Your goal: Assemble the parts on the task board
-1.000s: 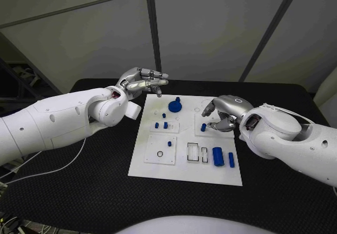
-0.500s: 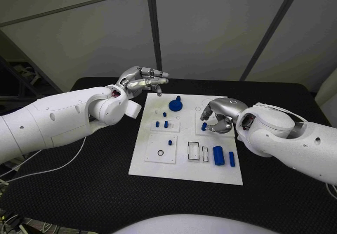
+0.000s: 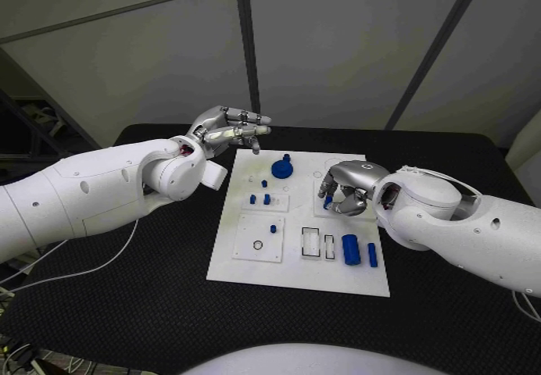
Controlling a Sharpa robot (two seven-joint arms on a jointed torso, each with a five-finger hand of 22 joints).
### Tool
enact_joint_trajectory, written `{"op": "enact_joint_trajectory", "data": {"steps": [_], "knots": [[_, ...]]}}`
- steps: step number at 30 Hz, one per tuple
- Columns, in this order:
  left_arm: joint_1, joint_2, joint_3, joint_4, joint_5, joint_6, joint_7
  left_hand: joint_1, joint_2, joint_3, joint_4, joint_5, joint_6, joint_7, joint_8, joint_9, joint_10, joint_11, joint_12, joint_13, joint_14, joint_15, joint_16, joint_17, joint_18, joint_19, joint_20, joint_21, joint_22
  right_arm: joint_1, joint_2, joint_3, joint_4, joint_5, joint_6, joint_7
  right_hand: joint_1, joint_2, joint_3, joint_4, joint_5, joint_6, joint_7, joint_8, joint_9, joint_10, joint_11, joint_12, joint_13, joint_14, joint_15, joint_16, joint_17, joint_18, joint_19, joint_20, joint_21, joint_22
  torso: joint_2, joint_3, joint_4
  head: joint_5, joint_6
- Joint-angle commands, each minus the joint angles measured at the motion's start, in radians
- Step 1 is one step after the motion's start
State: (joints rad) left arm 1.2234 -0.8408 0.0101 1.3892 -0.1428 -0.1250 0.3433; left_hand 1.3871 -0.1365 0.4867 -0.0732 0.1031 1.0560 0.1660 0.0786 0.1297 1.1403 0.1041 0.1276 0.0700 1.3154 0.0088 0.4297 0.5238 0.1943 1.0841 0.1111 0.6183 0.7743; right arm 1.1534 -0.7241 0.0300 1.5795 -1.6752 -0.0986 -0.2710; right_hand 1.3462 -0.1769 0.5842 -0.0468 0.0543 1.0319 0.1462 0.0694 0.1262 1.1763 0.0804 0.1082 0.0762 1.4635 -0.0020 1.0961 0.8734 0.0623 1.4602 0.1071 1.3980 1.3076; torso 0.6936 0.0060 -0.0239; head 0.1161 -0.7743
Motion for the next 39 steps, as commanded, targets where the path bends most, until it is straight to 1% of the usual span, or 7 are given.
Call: {"op": "enact_joint_trajectory", "data": {"steps": [1,11,15,20,27,33,39], "knots": [[0.001,0.000,0.001,0.002,0.004,0.010,0.004,0.002,0.009,-0.007,0.002,-0.006,-0.003,0.003,-0.005,-0.001,-0.005,-0.001,0.003,-0.001,0.001,0.003,-0.006,-0.001,-0.012,-0.005,-0.001,-0.006,-0.001,0.001,0.002,-0.001,-0.002,-0.001,0.028,0.005,-0.003,0.012,0.009,0.000,-0.004,0.012,-0.001,0.004,0.000,0.013,-0.002,0.003,0.001,0.006,-0.004,0.009,0.004,-0.018,0.022,-0.005,0.007,0.110,0.000,-0.0001,-0.0007,0.001,-0.001],[0.001,-0.002,0.001,0.000,0.004,0.015,-0.005,0.002,0.010,-0.007,0.002,-0.006,-0.002,0.003,-0.005,-0.001,-0.004,-0.001,0.003,-0.001,0.001,0.003,-0.007,-0.001,-0.012,-0.004,-0.001,-0.007,-0.001,0.001,0.000,-0.003,-0.006,-0.008,0.035,-0.011,-0.001,0.014,0.017,-0.001,-0.003,0.024,-0.004,0.006,0.001,0.022,-0.005,-0.005,-0.001,0.006,-0.007,0.016,0.009,-0.020,0.025,-0.008,0.015,0.118,0.000,-0.0001,0.0000,-0.001,-0.004],[0.001,-0.002,0.001,0.000,0.004,0.015,-0.007,0.002,0.010,-0.007,0.002,-0.006,-0.002,0.003,-0.005,-0.001,-0.004,-0.001,0.003,-0.001,0.001,0.003,-0.007,-0.001,-0.012,-0.004,-0.001,-0.007,-0.001,0.001,0.000,-0.003,-0.004,-0.011,0.024,-0.012,0.001,0.018,0.023,-0.002,-0.003,0.035,-0.007,0.008,0.002,0.032,-0.007,-0.009,-0.001,0.005,-0.009,0.021,0.012,-0.021,0.028,-0.010,0.020,0.123,0.000,-0.0001,-0.0003,0.000,-0.005],[0.001,-0.002,0.001,0.001,0.004,0.014,-0.008,0.002,0.010,-0.007,0.002,-0.006,-0.002,0.003,-0.005,-0.001,-0.004,-0.001,0.003,-0.001,0.001,0.003,-0.007,-0.001,-0.012,-0.004,-0.001,-0.007,-0.001,0.000,-0.002,-0.003,0.001,-0.018,-0.023,-0.008,0.014,0.044,0.033,-0.008,-0.002,0.074,-0.017,0.022,0.012,0.069,-0.018,-0.005,0.005,0.010,-0.020,0.043,0.034,-0.029,0.045,-0.018,0.052,0.153,-0.001,-0.0002,-0.0008,-0.001,-0.006],[0.001,-0.001,0.001,0.000,0.004,0.015,-0.007,0.002,0.010,-0.007,0.002,-0.006,-0.002,0.003,-0.005,-0.001,-0.004,-0.001,0.003,-0.001,0.001,0.003,-0.007,-0.001,-0.012,-0.004,-0.001,-0.007,-0.001,-0.001,-0.014,-0.003,0.017,-0.030,-0.120,0.009,0.015,0.072,0.024,-0.010,-0.003,0.117,-0.032,0.037,0.030,0.115,-0.034,-0.001,0.015,0.010,-0.034,0.052,0.034,-0.035,0.057,-0.032,0.074,0.174,-0.001,0.0001,-0.0009,-0.001,-0.006],[0.001,0.000,0.001,-0.001,0.004,0.015,-0.006,0.002,0.010,-0.007,0.002,-0.006,-0.002,0.003,-0.005,-0.001,-0.004,-0.001,0.003,-0.001,0.001,0.003,-0.007,-0.001,-0.012,-0.004,-0.001,-0.007,-0.001,-0.001,-0.039,-0.002,0.047,-0.032,-0.168,0.011,0.010,0.073,0.016,-0.010,-0.003,0.124,-0.035,0.039,0.036,0.124,-0.038,-0.003,0.018,0.008,-0.037,0.049,0.027,-0.035,0.057,-0.036,0.076,0.176,-0.001,-0.0002,-0.0010,-0.003,-0.005],[0.001,0.002,0.001,-0.002,0.004,0.015,-0.006,0.001,0.010,-0.007,0.002,-0.006,-0.002,0.003,-0.004,-0.002,-0.004,-0.001,0.004,-0.001,0.001,0.003,-0.007,-0.001,-0.012,-0.004,-0.001,-0.007,-0.001,0.000,-0.083,0.002,0.123,-0.009,-0.188,0.009,0.006,0.068,0.009,-0.011,-0.004,0.123,-0.035,0.037,0.038,0.123,-0.038,-0.009,0.019,0.005,-0.038,0.043,0.016,-0.034,0.055,-0.037,0.072,0.172,-0.003,-0.0015,-0.0013,-0.004,-0.003]]}}
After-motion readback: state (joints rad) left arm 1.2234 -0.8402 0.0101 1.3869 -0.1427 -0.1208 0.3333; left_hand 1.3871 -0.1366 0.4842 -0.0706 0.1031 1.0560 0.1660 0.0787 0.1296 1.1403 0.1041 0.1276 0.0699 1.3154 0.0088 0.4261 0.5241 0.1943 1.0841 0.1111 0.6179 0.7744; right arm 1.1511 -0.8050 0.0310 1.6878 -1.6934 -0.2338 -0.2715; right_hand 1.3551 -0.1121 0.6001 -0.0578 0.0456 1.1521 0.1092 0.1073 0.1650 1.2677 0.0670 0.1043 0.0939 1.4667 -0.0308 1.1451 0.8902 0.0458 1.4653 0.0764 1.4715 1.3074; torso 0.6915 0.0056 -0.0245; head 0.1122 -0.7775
